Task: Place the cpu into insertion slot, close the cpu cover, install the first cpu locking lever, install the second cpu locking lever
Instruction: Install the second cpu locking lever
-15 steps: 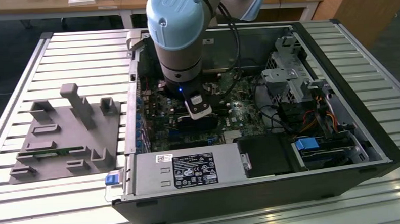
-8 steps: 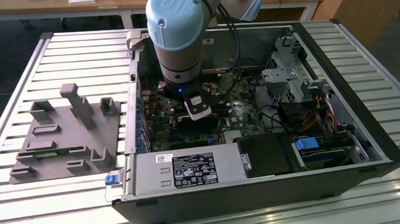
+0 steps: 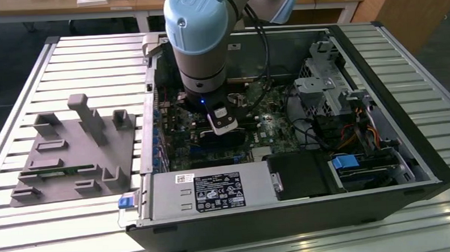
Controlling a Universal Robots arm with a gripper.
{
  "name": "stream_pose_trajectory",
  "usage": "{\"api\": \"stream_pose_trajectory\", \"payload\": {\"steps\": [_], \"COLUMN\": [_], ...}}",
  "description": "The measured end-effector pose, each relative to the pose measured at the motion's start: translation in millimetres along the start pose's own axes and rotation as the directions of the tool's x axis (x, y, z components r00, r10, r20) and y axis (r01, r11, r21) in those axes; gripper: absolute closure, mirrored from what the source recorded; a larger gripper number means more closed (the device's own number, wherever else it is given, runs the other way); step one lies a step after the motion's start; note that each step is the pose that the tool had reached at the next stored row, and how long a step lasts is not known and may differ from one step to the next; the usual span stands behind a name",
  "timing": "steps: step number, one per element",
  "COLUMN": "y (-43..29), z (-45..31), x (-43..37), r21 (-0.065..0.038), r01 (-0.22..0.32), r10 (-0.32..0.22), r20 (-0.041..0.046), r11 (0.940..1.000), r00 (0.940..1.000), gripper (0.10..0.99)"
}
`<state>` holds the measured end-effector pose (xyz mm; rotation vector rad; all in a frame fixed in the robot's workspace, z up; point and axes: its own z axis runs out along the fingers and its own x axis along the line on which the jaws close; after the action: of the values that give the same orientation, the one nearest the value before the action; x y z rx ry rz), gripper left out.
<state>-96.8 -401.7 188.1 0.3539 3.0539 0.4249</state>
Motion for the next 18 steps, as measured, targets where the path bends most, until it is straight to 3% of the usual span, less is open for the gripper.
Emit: {"api": "stream_pose_trajectory", "payload": {"steps": [4,14,18], "y": [0.3,6.8,8.4], "z": [-1.2,-24.4,-27.8], "x": [0.0,-0.1,-2.4], "r21": [0.0,-0.001,-0.001], "r01": [0.0,0.0,0.0], "r10": [0.0,0.0,0.0], "r20": [-0.0002,-0.0005,-0.0009], "r11": [1.0,1.0,1.0], "r00": [1.0,1.0,1.0], "gripper": [0.984,0.984,0.984]}}
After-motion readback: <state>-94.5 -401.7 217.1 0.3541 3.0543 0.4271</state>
